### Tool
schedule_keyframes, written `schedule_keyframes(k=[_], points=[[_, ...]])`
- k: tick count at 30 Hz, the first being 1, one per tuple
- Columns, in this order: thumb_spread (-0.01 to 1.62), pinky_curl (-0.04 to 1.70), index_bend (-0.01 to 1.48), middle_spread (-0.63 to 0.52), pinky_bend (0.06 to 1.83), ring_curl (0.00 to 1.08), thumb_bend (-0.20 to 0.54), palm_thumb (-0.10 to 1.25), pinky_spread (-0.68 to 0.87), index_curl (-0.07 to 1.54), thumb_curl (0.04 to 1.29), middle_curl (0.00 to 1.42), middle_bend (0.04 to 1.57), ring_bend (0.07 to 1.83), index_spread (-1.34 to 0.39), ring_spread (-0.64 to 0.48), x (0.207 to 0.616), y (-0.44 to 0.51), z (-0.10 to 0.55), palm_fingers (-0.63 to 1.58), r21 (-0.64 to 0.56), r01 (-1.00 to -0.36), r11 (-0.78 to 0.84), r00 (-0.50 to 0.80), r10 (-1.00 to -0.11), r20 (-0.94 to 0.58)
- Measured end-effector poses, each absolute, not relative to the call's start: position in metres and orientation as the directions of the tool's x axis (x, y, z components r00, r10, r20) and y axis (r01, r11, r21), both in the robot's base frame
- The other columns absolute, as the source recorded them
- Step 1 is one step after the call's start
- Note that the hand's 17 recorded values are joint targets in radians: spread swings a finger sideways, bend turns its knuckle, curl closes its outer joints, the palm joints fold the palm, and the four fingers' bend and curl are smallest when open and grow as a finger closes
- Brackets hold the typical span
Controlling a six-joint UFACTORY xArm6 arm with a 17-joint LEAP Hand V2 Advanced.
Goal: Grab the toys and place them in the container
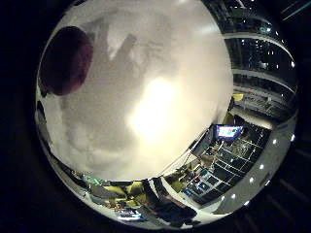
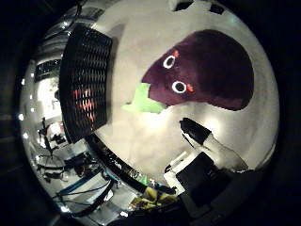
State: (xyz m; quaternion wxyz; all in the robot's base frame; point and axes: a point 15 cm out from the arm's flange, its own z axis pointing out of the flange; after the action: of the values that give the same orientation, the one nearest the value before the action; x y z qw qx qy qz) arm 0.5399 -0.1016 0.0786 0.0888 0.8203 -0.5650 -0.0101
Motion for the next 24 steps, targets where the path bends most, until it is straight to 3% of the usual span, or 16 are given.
schedule_keyframes(k=[9, 11, 12, 13, 16, 19, 24], points=[[0.92, 0.27, 0.16, -0.11, 0.31, 0.26, -0.022, 0.95, 0.31, 0.28, 0.4, 0.34, 0.29, 0.33, -0.44, -0.03, 0.531, -0.118, 0.061, 0.41, 0.185, -0.938, -0.294, 0.312, -0.947, 0.08], [0.93, 0.25, 0.15, -0.2, 0.3, 0.29, -0.022, 0.95, 0.15, 0.27, 0.4, 0.38, 0.4, 0.49, -0.44, -0.16, 0.531, -0.118, 0.06, 0.67, 0.187, -0.938, -0.293, 0.312, -0.946, 0.082], [0.93, 0.25, 0.15, -0.26, 0.41, 0.31, -0.022, 0.95, -0.03, 0.25, 0.39, 0.4, 0.48, 0.62, -0.46, -0.24, 0.532, -0.118, 0.061, 0.98, 0.184, -0.938, -0.293, 0.312, -0.947, 0.084], [0.93, 0.28, 0.17, -0.28, 0.48, 0.35, -0.022, 0.95, -0.16, 0.28, 0.39, 0.43, 0.53, 0.67, -0.46, -0.29, 0.532, -0.118, 0.061, 1.08, 0.182, -0.938, -0.294, 0.313, -0.946, 0.085], [0.93, 0.36, 0.33, -0.3, 0.63, 0.44, -0.022, 0.95, -0.34, 0.37, 0.39, 0.52, 0.71, 0.81, -0.48, -0.33, 0.537, -0.116, 0.073, 1.34, 0.162, -0.941, -0.298, 0.316, -0.944, 0.096], [0.93, 0.45, 0.53, -0.28, 0.81, 0.51, -0.022, 0.95, -0.42, 0.49, 0.39, 0.61, 0.87, 0.93, -0.48, -0.34, 0.538, -0.12, 0.087, 1.29, 0.143, -0.945, -0.294, 0.31, -0.945, 0.106], [0.96, 0.61, 0.75, -0.23, 1.03, 0.61, -0.014, 1.0, -0.39, 0.67, 0.41, 0.71, 1.1, 1.11, -0.43, -0.31, 0.535, -0.142, 0.117, 1.16, 0.104, -0.96, -0.262, 0.274, -0.954, 0.126]])
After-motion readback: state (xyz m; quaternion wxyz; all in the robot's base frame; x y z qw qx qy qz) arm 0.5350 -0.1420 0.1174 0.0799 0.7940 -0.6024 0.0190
